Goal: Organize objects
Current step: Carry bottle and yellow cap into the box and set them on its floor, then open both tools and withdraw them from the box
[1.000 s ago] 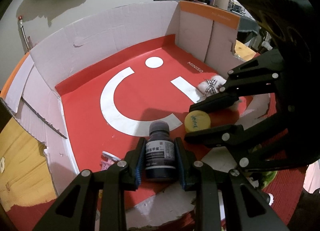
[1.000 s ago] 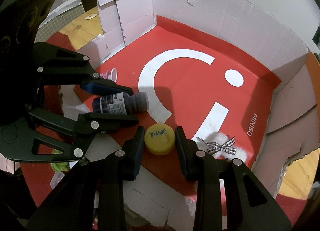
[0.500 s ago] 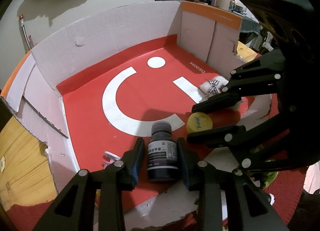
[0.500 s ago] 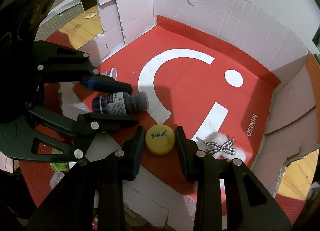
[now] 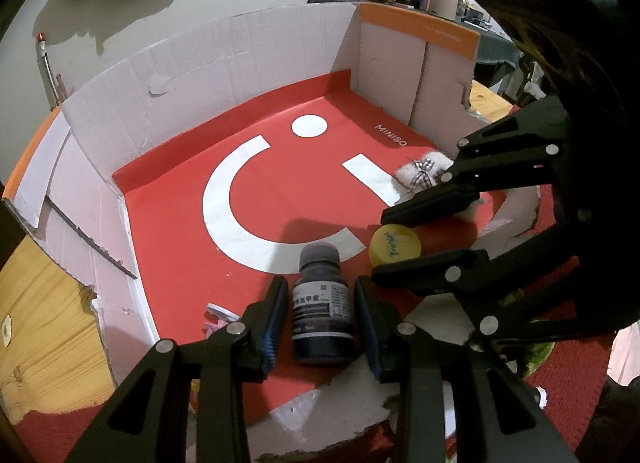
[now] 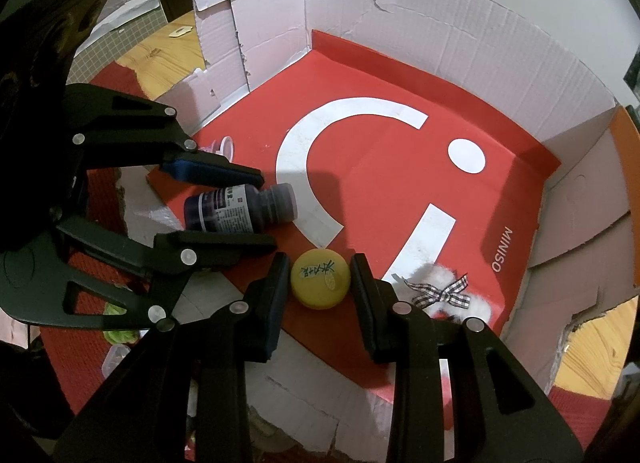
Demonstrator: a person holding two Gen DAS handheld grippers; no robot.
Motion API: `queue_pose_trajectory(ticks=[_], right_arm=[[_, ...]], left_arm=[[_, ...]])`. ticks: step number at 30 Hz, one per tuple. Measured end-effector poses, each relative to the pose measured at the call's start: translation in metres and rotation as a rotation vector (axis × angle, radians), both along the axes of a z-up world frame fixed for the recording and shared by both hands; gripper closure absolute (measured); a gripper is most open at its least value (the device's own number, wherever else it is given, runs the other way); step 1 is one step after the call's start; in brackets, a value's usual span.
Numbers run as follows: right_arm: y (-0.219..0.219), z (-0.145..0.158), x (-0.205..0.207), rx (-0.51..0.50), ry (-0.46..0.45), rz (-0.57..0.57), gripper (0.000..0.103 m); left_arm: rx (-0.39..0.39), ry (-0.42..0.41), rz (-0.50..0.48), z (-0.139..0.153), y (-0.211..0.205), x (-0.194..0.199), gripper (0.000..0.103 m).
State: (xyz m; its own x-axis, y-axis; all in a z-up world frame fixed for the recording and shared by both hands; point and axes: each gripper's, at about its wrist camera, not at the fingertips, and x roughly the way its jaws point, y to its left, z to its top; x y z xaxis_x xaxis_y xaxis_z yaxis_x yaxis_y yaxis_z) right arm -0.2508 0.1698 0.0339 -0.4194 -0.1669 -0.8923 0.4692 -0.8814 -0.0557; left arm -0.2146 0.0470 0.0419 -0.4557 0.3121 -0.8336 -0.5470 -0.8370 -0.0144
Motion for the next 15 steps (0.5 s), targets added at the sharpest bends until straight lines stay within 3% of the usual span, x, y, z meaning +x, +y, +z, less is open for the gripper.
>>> queue_pose_trajectory(ticks=[15], right_arm=[[0.004, 0.032, 0.012, -0.013, 0.048, -0.033, 0.073]], left_arm=[[0.007, 0.042, 0.006, 0.018, -0.001, 0.016, 0.06]])
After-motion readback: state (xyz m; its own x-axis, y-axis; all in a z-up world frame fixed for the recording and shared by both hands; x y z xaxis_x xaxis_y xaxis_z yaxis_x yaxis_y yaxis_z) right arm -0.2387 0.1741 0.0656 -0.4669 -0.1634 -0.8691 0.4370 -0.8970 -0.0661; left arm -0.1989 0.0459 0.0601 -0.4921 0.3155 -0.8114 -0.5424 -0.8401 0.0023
